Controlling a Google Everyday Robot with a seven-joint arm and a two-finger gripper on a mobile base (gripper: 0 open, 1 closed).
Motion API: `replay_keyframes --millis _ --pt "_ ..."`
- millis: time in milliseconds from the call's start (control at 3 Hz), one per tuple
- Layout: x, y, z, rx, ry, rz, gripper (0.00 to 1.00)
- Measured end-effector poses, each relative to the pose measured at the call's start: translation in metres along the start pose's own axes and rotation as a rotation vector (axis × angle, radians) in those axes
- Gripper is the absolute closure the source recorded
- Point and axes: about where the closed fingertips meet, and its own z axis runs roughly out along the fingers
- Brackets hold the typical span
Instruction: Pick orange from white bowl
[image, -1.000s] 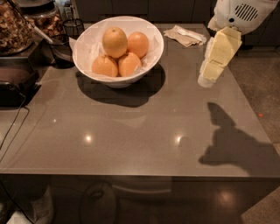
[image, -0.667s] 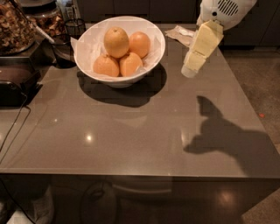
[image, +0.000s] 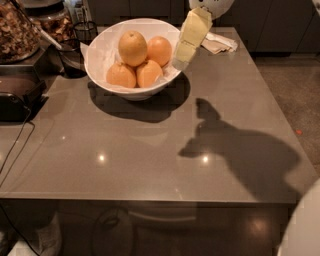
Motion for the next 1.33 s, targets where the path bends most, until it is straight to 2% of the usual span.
replay_keyframes --millis 333,667,1333 --pt "-0.009 -0.005 0.002 0.020 -0.025 -0.004 0.00" --pt "-0.030 -0.013 0.013 0.019 -0.055 -0.002 0.00" --pt "-0.092 -0.027 0.051 -0.040 -0.060 -0.061 0.01"
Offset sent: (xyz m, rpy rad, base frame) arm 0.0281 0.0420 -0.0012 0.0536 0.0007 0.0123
